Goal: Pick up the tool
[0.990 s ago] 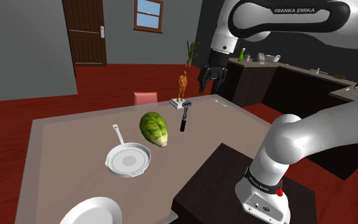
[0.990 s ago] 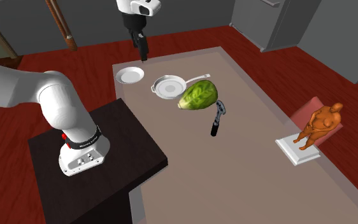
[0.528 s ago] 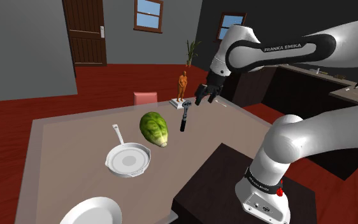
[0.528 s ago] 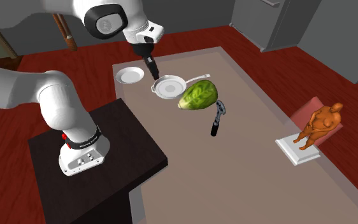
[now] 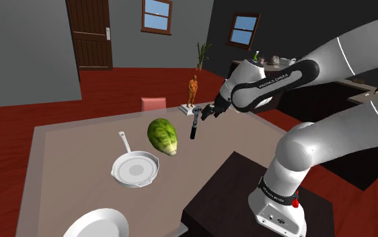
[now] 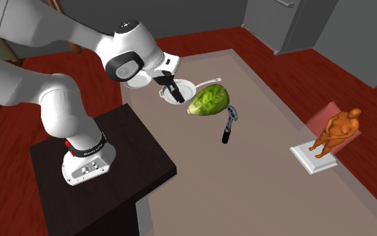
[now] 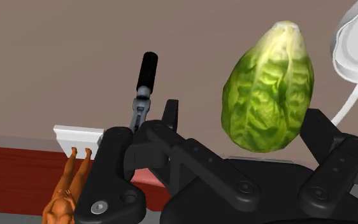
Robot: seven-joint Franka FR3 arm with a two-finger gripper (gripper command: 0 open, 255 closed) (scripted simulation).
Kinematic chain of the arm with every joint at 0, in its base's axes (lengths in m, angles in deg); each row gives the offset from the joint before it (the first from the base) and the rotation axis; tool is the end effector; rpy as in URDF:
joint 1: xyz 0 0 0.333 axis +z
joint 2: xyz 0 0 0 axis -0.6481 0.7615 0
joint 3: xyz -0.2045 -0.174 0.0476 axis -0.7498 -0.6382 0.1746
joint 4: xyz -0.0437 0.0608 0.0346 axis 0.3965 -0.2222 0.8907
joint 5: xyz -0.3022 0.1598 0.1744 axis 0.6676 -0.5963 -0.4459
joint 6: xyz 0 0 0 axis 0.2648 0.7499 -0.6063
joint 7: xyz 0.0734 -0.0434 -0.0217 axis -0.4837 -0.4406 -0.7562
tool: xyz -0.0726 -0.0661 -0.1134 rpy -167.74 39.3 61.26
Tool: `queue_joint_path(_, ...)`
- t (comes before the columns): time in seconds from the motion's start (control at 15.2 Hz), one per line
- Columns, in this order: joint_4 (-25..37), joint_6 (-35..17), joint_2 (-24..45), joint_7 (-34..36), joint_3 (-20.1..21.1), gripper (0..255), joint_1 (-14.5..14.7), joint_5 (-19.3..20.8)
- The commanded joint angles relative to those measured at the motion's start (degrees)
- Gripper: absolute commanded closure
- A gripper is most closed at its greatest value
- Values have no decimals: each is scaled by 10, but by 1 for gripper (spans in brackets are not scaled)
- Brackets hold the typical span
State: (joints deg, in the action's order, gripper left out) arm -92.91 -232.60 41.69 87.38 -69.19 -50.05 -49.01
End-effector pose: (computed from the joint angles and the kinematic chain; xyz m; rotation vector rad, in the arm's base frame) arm 0.3604 -0.0804 0.3034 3.0146 -0.4040 0.6849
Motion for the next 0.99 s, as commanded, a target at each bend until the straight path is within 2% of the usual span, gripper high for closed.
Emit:
queue_joint_path(0.0, -10, -114, 64, -6, -7, 0, -13, 10)
queue_joint_path(0.26, 1, -334, 225, -18, -27, 0, -30, 23)
queue_joint_path(0.53, 49, -527, 398, -6, -53, 0, -41, 55)
queue_joint_path(0.73, 105, -641, 515, 5, -61, 0, -52, 68)
queue_joint_path(0.92, 171, -728, 616, 13, -61, 0, -69, 71)
